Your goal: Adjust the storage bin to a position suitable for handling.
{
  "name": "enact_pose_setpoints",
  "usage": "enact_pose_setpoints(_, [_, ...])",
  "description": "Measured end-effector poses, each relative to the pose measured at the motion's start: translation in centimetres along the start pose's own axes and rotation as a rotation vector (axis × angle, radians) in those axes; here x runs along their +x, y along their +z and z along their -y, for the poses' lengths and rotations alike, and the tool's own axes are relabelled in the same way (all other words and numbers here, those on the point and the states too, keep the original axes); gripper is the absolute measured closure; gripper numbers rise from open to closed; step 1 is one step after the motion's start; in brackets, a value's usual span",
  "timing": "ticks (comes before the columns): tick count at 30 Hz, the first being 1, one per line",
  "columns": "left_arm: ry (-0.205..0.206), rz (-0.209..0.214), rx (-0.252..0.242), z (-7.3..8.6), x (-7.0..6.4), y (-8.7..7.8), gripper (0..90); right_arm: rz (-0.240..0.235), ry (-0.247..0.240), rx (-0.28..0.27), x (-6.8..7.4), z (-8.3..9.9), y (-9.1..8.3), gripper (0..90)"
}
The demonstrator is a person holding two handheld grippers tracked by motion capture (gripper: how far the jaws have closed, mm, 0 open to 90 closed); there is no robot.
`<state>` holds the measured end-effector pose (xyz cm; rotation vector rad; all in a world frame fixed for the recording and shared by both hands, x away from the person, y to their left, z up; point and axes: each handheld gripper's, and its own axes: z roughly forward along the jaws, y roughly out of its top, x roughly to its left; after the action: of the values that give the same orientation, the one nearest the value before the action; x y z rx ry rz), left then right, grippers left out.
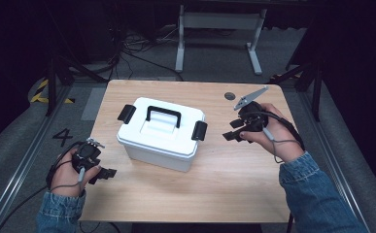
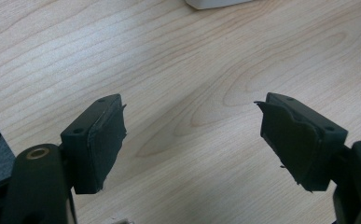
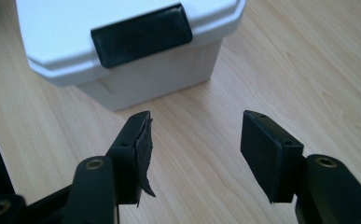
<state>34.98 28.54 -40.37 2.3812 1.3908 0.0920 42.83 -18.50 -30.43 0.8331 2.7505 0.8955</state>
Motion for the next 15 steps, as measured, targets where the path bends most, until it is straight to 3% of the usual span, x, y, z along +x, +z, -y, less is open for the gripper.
enact_pose_setpoints(11, [0.008, 0.006, 0.015, -0.2, -0.2, 0.3, 22.3, -0.016, -0.05, -0.052, 0.9, -3.9, 0.6, 44.1])
enact_pose_setpoints(15, [0.011, 0.009, 0.009, -0.3, -0.1, 0.3, 22.3, -0.051, -0.062, -0.069, 1.4, -5.9, 1.7, 44.4])
